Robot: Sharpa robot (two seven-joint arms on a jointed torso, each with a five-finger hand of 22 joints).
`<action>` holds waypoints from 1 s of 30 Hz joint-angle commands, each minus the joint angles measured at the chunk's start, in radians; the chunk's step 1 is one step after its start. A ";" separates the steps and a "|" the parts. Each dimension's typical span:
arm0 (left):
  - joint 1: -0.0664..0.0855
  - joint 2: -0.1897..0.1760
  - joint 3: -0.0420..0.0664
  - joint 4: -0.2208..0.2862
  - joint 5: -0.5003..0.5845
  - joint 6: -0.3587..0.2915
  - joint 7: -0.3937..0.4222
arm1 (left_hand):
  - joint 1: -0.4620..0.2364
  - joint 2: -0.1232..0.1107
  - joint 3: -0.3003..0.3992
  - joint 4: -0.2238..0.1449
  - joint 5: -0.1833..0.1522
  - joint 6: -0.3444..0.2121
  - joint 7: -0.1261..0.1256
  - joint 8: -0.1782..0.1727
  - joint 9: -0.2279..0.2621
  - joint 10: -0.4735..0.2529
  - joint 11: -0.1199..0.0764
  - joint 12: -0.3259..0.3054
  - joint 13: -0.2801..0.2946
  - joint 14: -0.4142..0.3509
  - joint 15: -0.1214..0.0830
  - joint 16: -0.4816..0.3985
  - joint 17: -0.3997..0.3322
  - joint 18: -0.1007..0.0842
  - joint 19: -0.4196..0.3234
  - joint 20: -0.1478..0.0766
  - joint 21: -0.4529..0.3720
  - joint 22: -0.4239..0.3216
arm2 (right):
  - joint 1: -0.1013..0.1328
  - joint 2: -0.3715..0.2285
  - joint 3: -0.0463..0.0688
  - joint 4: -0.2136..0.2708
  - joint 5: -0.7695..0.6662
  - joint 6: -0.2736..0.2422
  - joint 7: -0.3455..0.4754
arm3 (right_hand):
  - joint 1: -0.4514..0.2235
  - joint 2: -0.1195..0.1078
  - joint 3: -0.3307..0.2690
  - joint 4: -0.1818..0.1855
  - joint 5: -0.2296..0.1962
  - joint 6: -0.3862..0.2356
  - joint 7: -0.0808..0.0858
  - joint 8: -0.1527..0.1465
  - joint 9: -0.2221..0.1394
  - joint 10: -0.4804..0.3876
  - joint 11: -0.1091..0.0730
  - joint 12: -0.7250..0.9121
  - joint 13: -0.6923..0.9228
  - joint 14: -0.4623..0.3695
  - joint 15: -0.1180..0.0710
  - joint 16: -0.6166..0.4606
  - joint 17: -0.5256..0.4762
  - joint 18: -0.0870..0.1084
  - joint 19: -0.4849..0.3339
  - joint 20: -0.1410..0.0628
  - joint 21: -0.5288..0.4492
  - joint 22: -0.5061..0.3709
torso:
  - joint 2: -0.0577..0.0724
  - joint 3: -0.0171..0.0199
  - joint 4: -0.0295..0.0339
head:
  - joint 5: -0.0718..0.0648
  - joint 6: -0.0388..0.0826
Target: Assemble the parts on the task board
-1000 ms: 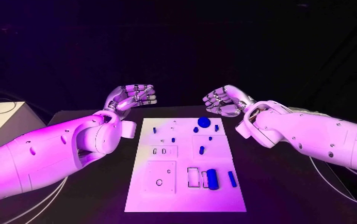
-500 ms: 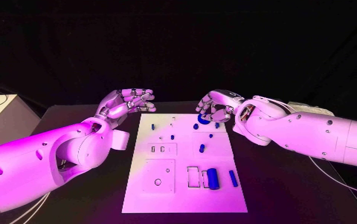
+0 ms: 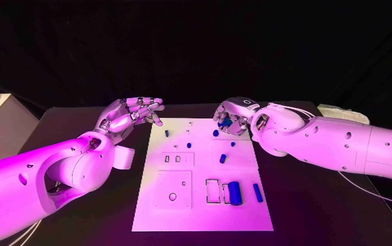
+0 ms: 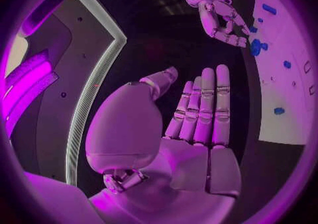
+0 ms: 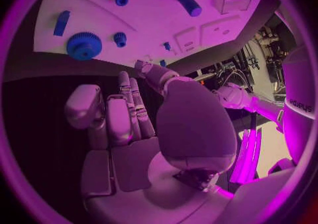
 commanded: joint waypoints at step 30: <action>0.004 -0.004 0.006 0.013 -0.011 0.034 -0.003 | -0.024 -0.003 0.011 -0.018 0.000 -0.016 -0.006 0.009 0.005 -0.020 -0.003 0.006 0.000 -0.007 -0.003 0.126 0.034 0.014 -0.025 -0.001 0.183 0.114 | -0.019 0.046 0.000 -0.050 -0.057 0.059 -0.072 | 0.005 -0.006 -0.004 0.021 0.004 0.004 0.008 0.002 0.015 -0.037 0.005 -0.004 0.003 0.031 0.004 0.023 0.004 -0.021 0.005 0.008 0.016 0.022 | 0.048 -0.0019 0.0145 | -0.018 0.007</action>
